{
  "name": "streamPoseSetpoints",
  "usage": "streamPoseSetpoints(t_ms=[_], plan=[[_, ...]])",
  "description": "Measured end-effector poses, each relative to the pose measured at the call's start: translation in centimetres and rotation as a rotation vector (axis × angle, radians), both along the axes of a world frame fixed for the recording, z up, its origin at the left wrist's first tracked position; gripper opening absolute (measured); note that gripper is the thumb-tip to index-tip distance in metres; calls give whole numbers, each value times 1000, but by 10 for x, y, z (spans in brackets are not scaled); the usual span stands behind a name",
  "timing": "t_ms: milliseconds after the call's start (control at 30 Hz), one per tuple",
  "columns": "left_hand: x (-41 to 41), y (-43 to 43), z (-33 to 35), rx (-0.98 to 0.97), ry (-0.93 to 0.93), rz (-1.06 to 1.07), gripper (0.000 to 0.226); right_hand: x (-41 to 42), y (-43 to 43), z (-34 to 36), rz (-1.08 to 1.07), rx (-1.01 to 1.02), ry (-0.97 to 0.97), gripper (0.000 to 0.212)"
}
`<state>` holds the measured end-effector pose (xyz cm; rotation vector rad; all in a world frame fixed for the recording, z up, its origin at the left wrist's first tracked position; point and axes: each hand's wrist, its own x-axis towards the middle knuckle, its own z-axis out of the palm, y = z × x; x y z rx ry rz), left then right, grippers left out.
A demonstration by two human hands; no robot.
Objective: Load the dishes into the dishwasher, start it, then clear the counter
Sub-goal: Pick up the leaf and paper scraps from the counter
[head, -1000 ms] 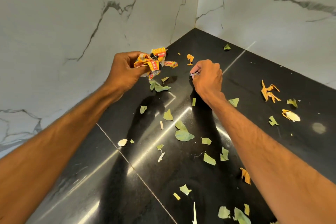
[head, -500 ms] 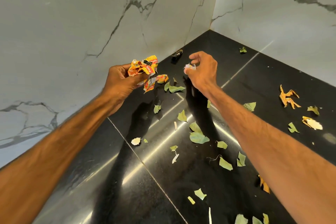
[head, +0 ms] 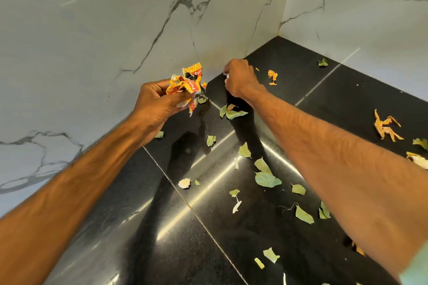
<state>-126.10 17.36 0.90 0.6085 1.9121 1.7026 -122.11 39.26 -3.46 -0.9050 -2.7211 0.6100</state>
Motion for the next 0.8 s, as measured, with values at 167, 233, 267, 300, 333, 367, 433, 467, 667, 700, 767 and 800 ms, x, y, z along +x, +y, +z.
streamPoseSetpoints(t_ms=[167,233,267,300,333,367,433,467,667,700,767,800], plan=[[0,-3,0,-9,-26,8,26,7,0,-4,-131,18,77,11],[1,-3,1,-9,-34,4,32,9,0,-6,-162,11,99,20],[2,-3,1,-9,-38,0,33,10,0,-6,-162,11,98,21],[3,-3,0,-11,-40,-3,32,12,-1,-6,-157,12,98,21],[4,-3,-1,-15,-42,-3,29,14,-1,-6,-154,9,99,20],[5,-3,-2,-19,-44,-1,26,16,0,-5,-154,-4,103,19],[7,-3,-4,-26,-50,7,23,21,2,-5,-163,-66,111,20],[9,-4,-4,-29,-53,8,23,25,4,-4,-169,-102,117,19],[20,-9,-5,-37,-81,19,31,71,-16,5,-183,-260,335,14],[23,-10,-4,-34,-89,23,31,79,-23,6,-178,-280,367,15],[32,-13,0,-25,-111,25,30,97,-37,9,-162,-295,414,13],[38,-15,2,-18,-126,23,29,107,-44,11,-157,-290,431,12]])
